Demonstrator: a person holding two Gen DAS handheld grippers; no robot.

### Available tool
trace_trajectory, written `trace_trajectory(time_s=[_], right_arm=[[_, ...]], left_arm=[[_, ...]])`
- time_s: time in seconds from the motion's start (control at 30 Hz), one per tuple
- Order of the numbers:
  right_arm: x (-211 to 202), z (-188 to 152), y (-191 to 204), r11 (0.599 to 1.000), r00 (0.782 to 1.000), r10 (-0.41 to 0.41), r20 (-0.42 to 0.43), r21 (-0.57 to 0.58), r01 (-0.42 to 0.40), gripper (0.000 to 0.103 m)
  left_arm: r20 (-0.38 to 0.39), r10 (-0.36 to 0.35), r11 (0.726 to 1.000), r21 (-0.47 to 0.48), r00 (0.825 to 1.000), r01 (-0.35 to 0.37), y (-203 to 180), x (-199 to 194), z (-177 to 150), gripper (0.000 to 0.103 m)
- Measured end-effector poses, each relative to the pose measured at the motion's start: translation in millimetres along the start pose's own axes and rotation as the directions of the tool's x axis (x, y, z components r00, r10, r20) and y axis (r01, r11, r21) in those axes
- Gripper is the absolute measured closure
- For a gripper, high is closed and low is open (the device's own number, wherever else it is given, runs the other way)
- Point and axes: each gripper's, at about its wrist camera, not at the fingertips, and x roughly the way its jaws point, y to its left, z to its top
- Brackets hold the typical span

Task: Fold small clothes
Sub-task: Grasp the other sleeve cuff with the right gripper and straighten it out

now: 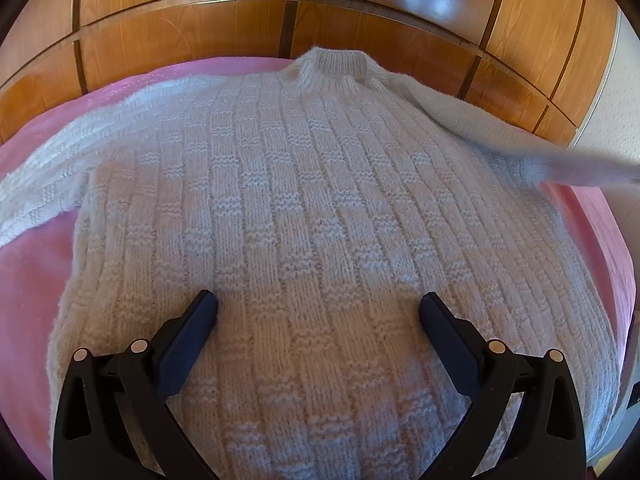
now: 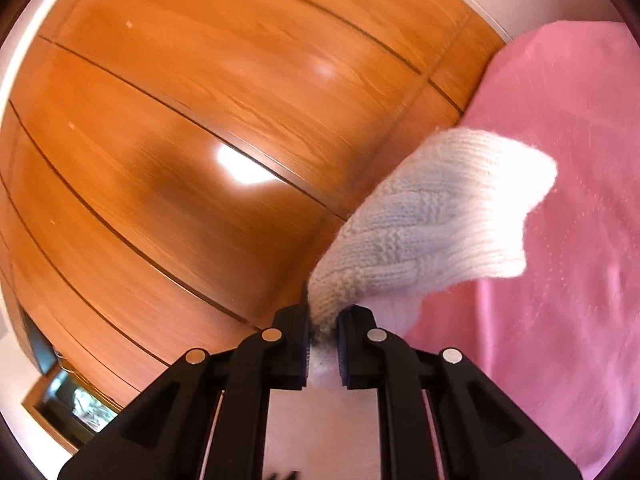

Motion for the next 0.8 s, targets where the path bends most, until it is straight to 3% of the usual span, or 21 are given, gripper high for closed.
trace_trajectory(time_s=[0.1, 0.23, 0.43, 0.53, 0.57, 0.6, 0.63, 0.67, 0.7, 0.73, 0.8], right_arm=[[-3, 10, 0, 0.996, 0.998, -0.031, 0.059, 0.081, 0.027, 0.093], [36, 40, -21, 0.975, 0.985, -0.145, 0.093, 0.183, 0.126, 0.093], [88, 91, -85, 0.878, 0.914, -0.397, 0.082, 0.325, 0.352, 0.093], [122, 114, -108, 0.819, 0.860, -0.510, 0.025, 0.320, 0.476, 0.093], [130, 119, -111, 0.815, 0.857, -0.516, 0.007, 0.311, 0.488, 0.091], [143, 126, -115, 0.819, 0.858, -0.513, -0.022, 0.287, 0.496, 0.088], [150, 132, -116, 0.825, 0.858, -0.512, -0.032, 0.261, 0.502, 0.077], [146, 132, -112, 0.831, 0.858, -0.513, -0.018, 0.241, 0.502, 0.051], [144, 132, -108, 0.837, 0.857, -0.516, 0.009, 0.217, 0.502, 0.040], [142, 132, -106, 0.843, 0.854, -0.519, 0.039, 0.189, 0.504, 0.032], [129, 123, -104, 0.866, 0.868, -0.493, 0.058, 0.130, 0.483, 0.031]], left_arm=[[0.000, 0.000, 1.000, 0.000, 1.000, 0.000, 0, 0, 0, 0.004], [0.000, 0.001, 1.000, 0.000, 1.000, -0.001, 0, 0, -1, 0.004], [0.000, 0.001, 1.000, -0.001, 1.000, -0.001, 0, 0, -1, 0.004], [0.000, 0.000, 1.000, -0.001, 1.000, 0.000, 0, 0, -1, 0.004], [0.000, 0.000, 1.000, -0.001, 1.000, 0.000, 0, 0, 0, 0.004], [0.000, 0.000, 1.000, -0.001, 1.000, 0.000, -1, 0, 0, 0.004], [0.000, 0.000, 1.000, -0.002, 1.000, 0.000, -1, 0, 0, 0.004], [0.001, -0.001, 1.000, -0.002, 1.000, 0.001, -1, 0, 0, 0.004], [0.001, -0.001, 1.000, -0.002, 1.000, 0.001, -1, 0, 0, 0.004], [0.001, -0.001, 1.000, -0.002, 1.000, 0.001, -1, 0, 0, 0.004], [0.001, -0.002, 1.000, -0.002, 1.000, 0.002, 0, 0, 0, 0.004]])
